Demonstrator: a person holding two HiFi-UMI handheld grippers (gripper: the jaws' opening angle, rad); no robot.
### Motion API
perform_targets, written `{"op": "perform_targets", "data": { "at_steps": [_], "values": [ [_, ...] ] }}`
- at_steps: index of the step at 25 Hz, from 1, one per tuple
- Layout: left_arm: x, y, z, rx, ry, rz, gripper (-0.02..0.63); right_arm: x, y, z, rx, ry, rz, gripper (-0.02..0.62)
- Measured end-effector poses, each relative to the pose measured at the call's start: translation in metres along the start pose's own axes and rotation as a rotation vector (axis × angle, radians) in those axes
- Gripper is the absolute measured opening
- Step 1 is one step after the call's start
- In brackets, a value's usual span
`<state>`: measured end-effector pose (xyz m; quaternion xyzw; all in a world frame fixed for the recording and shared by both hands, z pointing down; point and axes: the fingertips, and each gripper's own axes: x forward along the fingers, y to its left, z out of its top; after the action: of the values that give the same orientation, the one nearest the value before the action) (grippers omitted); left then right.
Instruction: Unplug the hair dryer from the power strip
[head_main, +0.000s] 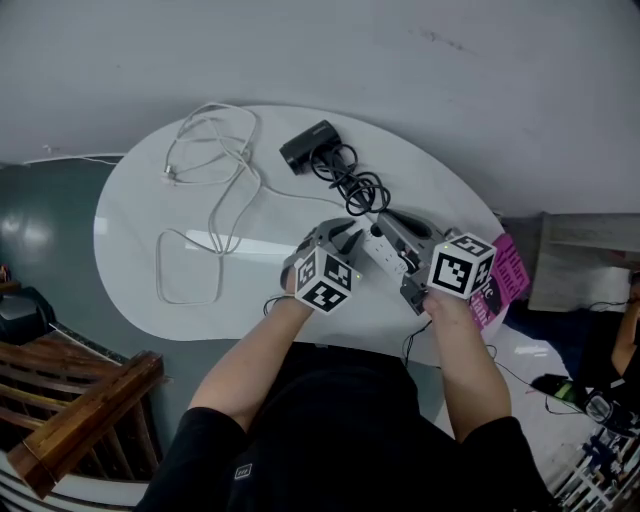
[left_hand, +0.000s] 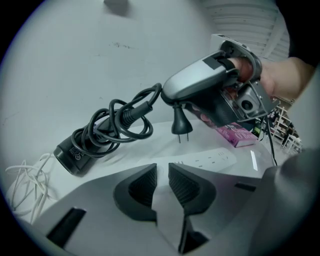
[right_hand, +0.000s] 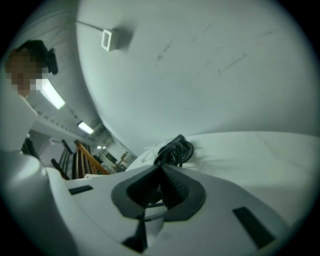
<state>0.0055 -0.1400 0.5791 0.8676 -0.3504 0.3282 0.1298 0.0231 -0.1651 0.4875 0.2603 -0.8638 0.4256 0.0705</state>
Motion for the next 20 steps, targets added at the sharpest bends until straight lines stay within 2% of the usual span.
{"op": "perform_targets", "data": {
  "at_steps": [3, 4, 7, 13, 20],
  "values": [
    [-0.002, 0.001, -0.002, -0.056, 0.004, -0.018, 0.077, -0.003, 0.01, 0.002, -0.005, 0.017, 0.017, 0.041],
    [-0.001, 0.0, -0.001, -0.085, 0.003, -0.03, 0.107, -0.007, 0.01, 0.002, 0.011, 0.012, 0.022, 0.041],
    [-0.008, 0.001, 0.009, -0.154, -0.037, -0.058, 0.12, -0.016, 0.012, -0.003, 0.032, 0.012, 0.02, 0.041],
    [-0.037, -0.006, 0.024, -0.132, -0.106, -0.082, 0.119, -0.036, 0.011, -0.021, 0.052, 0.022, -0.014, 0.041],
    [-0.077, -0.003, 0.028, -0.157, -0.177, -0.079, 0.101, -0.044, -0.002, -0.052, 0.107, 0.034, -0.087, 0.041]
  ]
}}
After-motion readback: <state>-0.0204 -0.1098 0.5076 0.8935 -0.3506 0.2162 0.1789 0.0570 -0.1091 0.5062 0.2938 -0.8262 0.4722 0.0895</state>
